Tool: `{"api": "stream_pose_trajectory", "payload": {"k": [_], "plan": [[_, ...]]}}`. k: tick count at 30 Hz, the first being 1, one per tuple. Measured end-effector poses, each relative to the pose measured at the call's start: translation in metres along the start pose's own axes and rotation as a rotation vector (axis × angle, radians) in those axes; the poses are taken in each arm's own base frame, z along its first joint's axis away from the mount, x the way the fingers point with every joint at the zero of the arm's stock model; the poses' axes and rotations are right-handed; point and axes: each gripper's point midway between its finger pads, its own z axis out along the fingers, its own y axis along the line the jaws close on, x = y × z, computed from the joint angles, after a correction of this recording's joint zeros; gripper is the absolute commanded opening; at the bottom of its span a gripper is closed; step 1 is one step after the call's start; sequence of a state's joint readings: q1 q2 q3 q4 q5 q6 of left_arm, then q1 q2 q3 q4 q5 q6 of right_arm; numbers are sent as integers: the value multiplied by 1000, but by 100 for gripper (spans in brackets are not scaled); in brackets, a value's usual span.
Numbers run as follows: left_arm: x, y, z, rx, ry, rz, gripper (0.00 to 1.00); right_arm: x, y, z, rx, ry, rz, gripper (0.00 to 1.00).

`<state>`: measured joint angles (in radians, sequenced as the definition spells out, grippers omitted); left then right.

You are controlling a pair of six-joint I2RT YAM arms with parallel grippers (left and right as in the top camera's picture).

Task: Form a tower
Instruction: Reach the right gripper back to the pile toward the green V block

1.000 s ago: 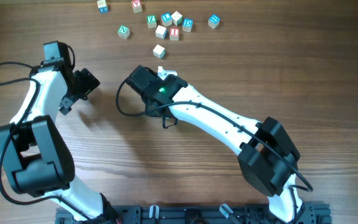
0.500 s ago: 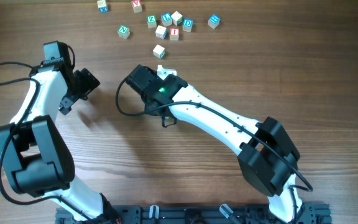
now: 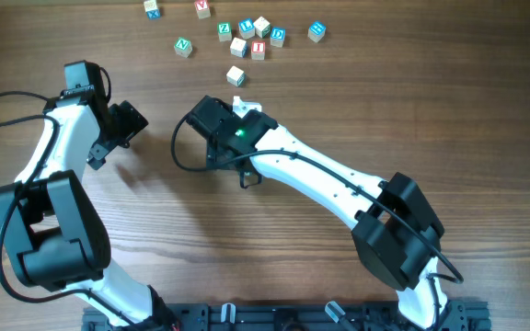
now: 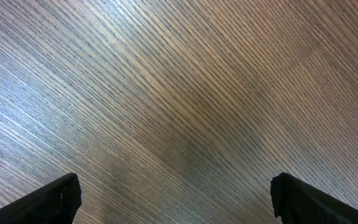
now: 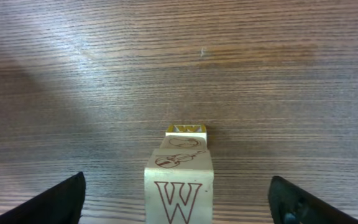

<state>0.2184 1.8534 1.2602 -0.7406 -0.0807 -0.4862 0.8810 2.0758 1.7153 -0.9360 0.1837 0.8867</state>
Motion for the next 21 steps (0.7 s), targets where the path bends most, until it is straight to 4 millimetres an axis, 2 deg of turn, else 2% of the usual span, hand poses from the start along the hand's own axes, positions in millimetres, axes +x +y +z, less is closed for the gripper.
{"api": "stream_pose_trajectory", "payload": {"k": [2,3,5,7,8,9,10,11,12,14,16,18,21], "plan": [[0,0,0,0,0,0,100,-2,1,-1,-13,7,-38,87],[0,0,0,0,0,0,100,-4,0,-5,-18,26,-64,82],[0,0,0,0,0,0,100,-29,0,-26,-52,38,-76,71],[0,0,0,0,0,0,100,-72,2,-57,-131,-25,-72,59],[0,0,0,0,0,0,100,-96,1,-72,-173,-71,-69,49],[0,0,0,0,0,0,100,-124,-3,-88,-212,-136,-70,23],[0,0,0,0,0,0,100,-141,-8,-96,-232,-180,-79,7],[0,0,0,0,0,0,100,-158,-14,-101,-245,-232,-111,6],[0,0,0,0,0,0,100,-165,-16,-101,-245,-254,-139,12],[0,0,0,1,0,0,100,-183,-10,-102,-265,-329,-228,22],[0,0,0,0,0,0,100,-194,0,-101,-277,-392,-324,24],[0,0,0,0,0,0,100,-205,12,-89,-276,-454,-454,41],[0,0,0,1,0,0,100,-213,22,-65,-264,-490,-565,55]]}}
